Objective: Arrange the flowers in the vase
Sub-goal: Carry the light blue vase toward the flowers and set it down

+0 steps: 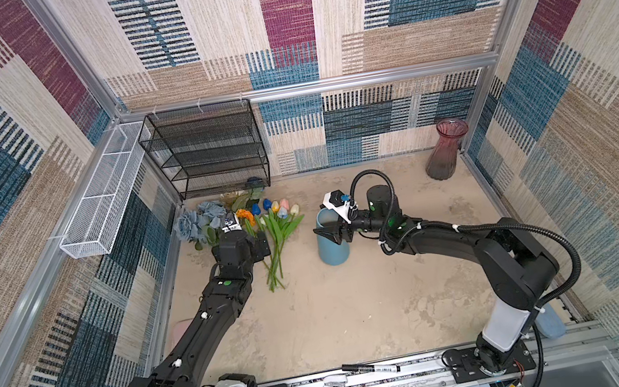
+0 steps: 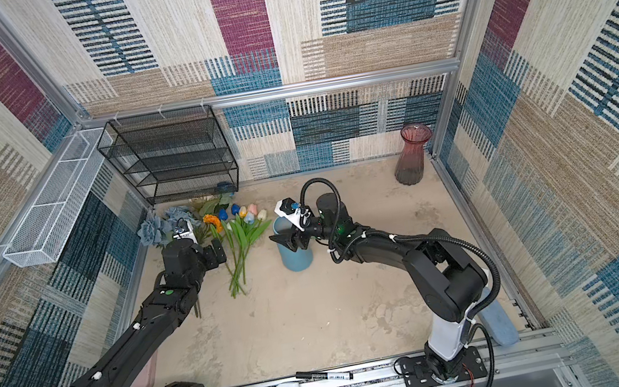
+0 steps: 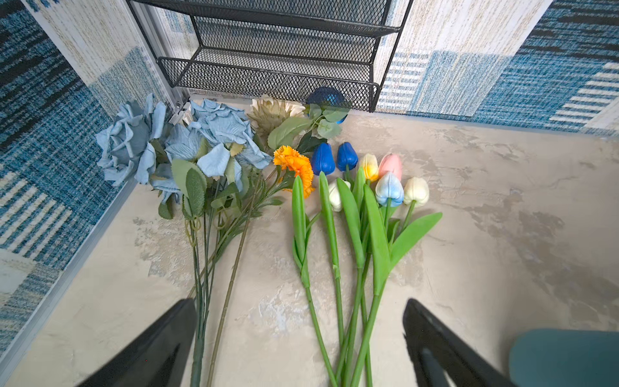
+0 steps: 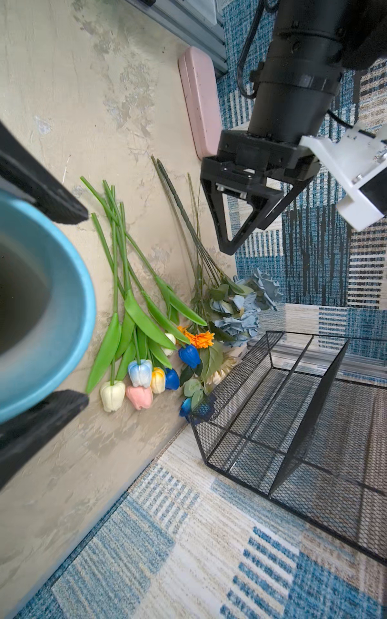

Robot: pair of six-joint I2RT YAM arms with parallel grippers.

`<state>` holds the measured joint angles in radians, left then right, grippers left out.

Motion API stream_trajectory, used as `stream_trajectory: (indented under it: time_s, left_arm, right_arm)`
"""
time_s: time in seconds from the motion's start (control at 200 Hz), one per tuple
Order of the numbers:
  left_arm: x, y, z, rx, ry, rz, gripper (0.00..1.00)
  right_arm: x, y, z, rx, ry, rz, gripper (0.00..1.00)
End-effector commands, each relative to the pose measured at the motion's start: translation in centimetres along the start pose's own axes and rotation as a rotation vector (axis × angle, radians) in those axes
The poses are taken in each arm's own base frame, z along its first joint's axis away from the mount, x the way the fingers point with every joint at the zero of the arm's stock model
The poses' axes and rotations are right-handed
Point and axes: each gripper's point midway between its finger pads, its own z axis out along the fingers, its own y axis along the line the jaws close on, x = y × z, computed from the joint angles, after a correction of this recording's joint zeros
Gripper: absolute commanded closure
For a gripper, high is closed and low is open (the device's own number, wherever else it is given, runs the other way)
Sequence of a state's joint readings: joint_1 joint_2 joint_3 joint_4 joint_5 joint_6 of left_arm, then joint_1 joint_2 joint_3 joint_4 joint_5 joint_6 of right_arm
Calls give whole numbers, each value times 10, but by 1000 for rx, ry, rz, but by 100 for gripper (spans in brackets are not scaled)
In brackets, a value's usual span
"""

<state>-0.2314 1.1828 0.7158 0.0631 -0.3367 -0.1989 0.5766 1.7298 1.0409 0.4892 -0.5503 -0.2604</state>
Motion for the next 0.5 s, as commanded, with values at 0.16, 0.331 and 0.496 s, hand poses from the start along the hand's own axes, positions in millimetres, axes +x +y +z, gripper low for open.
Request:
stream_trajectory:
  time_s: [0.16,0.331,0.496]
  left_arm:
    - [-6,6,-3,-34,-22,8,1]
    - [-6,6,-3,-33,-28,14,1]
    - [-4,8,-3,-40,-23,23,1]
  right_arm:
    - [-15,-27,-3,130,-19,-89,69]
    - [-10,-36,-15,133,-26,-46,69]
    - [-4,-37,-26,104,-35,-13,66]
